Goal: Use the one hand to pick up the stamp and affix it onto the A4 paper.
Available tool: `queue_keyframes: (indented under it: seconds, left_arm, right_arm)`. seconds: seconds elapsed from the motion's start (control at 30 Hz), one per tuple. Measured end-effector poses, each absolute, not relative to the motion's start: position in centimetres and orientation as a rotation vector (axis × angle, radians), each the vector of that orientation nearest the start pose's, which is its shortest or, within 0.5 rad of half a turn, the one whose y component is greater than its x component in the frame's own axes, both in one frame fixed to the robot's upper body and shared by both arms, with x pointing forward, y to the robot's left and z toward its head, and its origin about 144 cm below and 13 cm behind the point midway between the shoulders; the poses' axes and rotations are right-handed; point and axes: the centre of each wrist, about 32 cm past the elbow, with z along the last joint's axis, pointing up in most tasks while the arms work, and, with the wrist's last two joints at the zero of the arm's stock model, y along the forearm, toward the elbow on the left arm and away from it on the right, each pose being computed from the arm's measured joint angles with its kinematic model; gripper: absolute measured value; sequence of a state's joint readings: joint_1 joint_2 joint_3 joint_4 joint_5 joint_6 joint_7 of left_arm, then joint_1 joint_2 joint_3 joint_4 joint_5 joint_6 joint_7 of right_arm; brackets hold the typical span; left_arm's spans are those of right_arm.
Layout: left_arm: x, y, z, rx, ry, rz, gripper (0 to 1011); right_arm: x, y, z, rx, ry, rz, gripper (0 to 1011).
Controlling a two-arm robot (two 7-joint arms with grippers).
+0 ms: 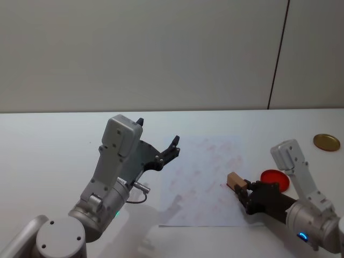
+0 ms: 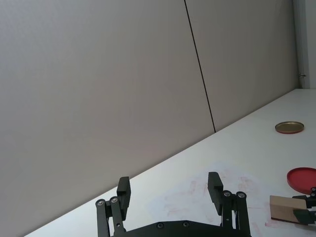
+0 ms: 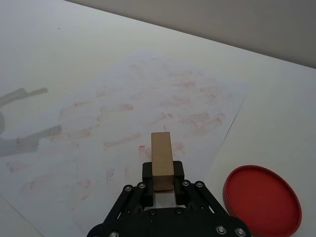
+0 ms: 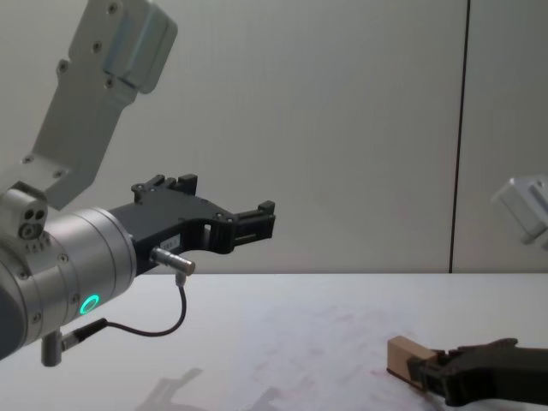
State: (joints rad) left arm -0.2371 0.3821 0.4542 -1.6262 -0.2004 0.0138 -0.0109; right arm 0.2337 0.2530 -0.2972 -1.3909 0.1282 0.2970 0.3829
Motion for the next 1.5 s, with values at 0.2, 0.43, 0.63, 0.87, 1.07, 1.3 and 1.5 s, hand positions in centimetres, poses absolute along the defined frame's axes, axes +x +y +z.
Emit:
queue_keyframes:
  seconds: [0.2,0.43,0.63,0.87,1.07,1.3,1.5]
  left_arm:
    - [49.2,19.8,120.4,0.061,-0.268,1.124,993]
    - [49.2,19.8,120.4,0.061,-0.268,1.124,993]
    - [49.2,19.8,120.4,0.061,-0.268,1.124,993]
    - [49.2,19.8,120.4,0.061,-0.268,1.124,993]
    - [49.2,19.8,120.4,0.061,-0.268,1.124,993]
    - [49.2,19.8,120.4,0.061,-0.268,1.124,993]
    - [49.2,19.8,120.4,0.061,-0.268,1.124,993]
  right_arm:
    - [51.5,-22.6,115.1,-0.362,0.133,-0.964,216]
    - [51.5,-22.7,115.1,-0.347,0.144,-0.968,214]
    - [51.5,-23.0,115.8,-0.289,0.133,-0.989,216]
    - [51.5,-23.4,116.8,-0.228,0.11,-1.017,216]
    - [51.6,-24.2,117.5,-0.191,0.088,-1.052,216]
    - [51.6,-25.0,117.9,-0.186,0.071,-1.085,216]
    - [51.6,-25.9,117.9,-0.202,0.061,-1.111,216]
